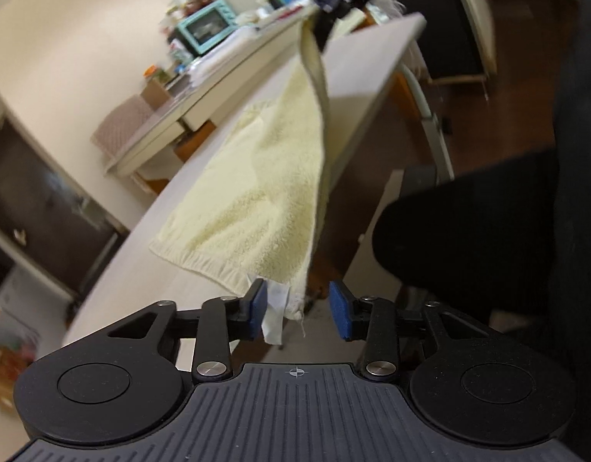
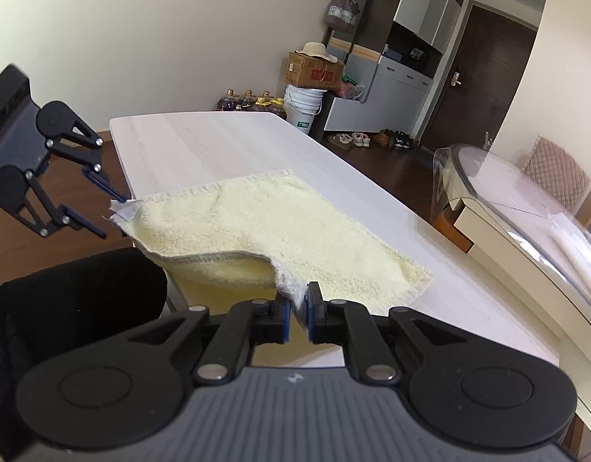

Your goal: Fold towel

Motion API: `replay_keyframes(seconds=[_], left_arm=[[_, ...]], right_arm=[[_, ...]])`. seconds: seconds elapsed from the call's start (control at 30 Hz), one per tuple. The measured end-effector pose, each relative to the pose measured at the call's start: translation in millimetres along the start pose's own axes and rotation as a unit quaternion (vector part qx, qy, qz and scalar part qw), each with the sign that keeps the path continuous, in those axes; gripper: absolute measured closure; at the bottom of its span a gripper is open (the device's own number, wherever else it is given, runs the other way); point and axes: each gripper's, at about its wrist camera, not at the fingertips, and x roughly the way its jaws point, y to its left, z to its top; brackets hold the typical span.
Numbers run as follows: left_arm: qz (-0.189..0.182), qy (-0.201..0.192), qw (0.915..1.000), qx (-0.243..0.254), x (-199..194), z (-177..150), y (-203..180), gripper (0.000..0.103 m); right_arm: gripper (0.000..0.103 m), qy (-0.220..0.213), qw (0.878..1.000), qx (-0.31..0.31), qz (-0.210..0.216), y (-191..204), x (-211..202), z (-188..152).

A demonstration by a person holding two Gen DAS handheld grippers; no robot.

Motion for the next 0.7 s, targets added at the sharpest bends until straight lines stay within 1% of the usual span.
replay_keyframes(seconds=[0.13, 0.17, 0.2, 0.23, 0.27, 0.33, 0.43, 0.6, 0.7], left_arm=[[0.026, 0.0, 0.9986, 0.047, 6.6, -2.2, -9.9, 0.071], [0.032, 0.001, 0.9979, 0.057, 8.0, -2.5, -12.1, 0.074], [0.037, 0.002, 0.9971, 0.066, 9.0, -2.9, -14.2, 0.08], [0.034, 0.003, 0.9972, 0.067, 7.9, -2.1, -12.4, 0.086], [0.028, 0.003, 0.9976, 0.063, 5.8, -0.7, -8.5, 0.097], [0.016, 0.003, 0.9984, 0.055, 1.4, 2.1, -0.9, 0.097], [-0.003, 0.003, 0.9991, 0.043, -5.1, 6.3, 10.6, 0.097], [-0.035, 0.003, 0.9991, 0.022, -15.7, 13.4, 31.9, 0.097], [-0.055, 0.0, 0.9984, 0.009, -17.3, 17.7, 47.1, 0.097]], right_arm=[[0.093, 0.001, 1.0, 0.009, 0.0, -2.2, -2.8, -1.4], [0.093, 0.001, 1.0, 0.011, 0.0, -2.3, -3.5, -1.7], [0.093, 0.002, 1.0, 0.011, 0.001, -2.1, -4.1, -2.5], [0.093, 0.003, 1.0, 0.012, 0.002, -2.0, -4.4, -3.3], [0.093, 0.003, 1.0, 0.013, 0.002, -1.7, -4.8, -3.9], [0.093, 0.006, 1.0, 0.011, 0.003, -1.1, -5.3, -6.9], [0.093, 0.013, 1.0, -0.009, -0.004, 3.3, -7.5, -12.3], [0.093, 0.034, 0.997, -0.075, -0.003, 19.1, -7.9, -30.2], [0.093, 0.047, 0.994, -0.101, -0.004, 28.3, -5.5, -40.3]])
